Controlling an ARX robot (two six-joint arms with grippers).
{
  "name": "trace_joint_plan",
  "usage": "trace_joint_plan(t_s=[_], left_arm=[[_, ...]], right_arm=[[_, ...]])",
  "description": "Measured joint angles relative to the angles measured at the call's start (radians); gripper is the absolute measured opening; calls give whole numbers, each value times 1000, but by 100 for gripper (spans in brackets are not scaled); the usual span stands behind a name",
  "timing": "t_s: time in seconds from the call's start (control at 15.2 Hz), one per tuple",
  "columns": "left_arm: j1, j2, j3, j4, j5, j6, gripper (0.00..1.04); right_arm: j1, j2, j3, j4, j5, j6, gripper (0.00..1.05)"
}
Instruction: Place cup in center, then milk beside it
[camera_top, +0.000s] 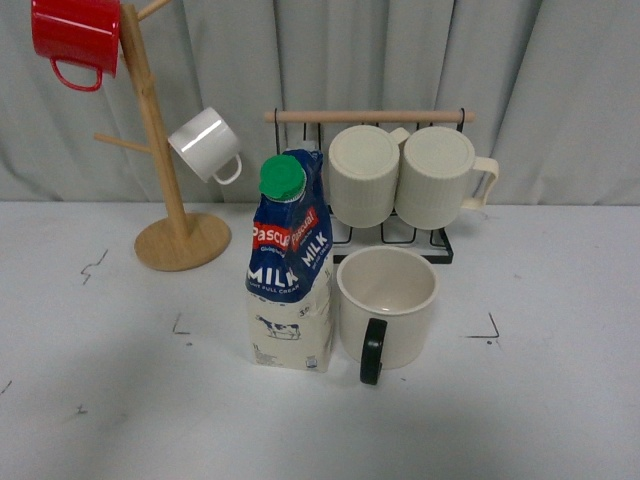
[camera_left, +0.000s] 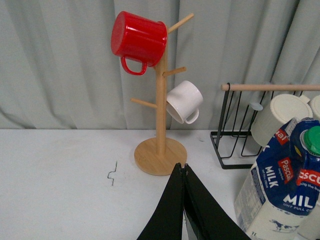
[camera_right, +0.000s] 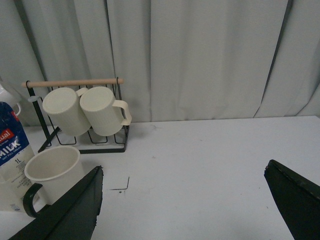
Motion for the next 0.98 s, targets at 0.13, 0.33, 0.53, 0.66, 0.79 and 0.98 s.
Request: trace_joint_plan(t_s=[0.13, 0.33, 0.53, 0.66, 0.79, 0.98], left_arm=[[50, -111, -42, -67, 49, 0, 2], [96, -198, -100, -75, 97, 0, 2], [205, -340, -115, -209, 189, 0, 2], [198, -417, -115, -287, 203, 1, 2], [198, -486, -115, -353, 202, 1, 2], [198, -574, -115, -438, 203, 1, 2]], right_arm=[[0, 0, 0, 0, 0, 0, 98], [0, 0, 0, 0, 0, 0, 98], [0, 0, 0, 0, 0, 0, 98], [0, 0, 0, 0, 0, 0, 98], [0, 0, 0, 0, 0, 0, 98], [0, 0, 0, 0, 0, 0, 98]])
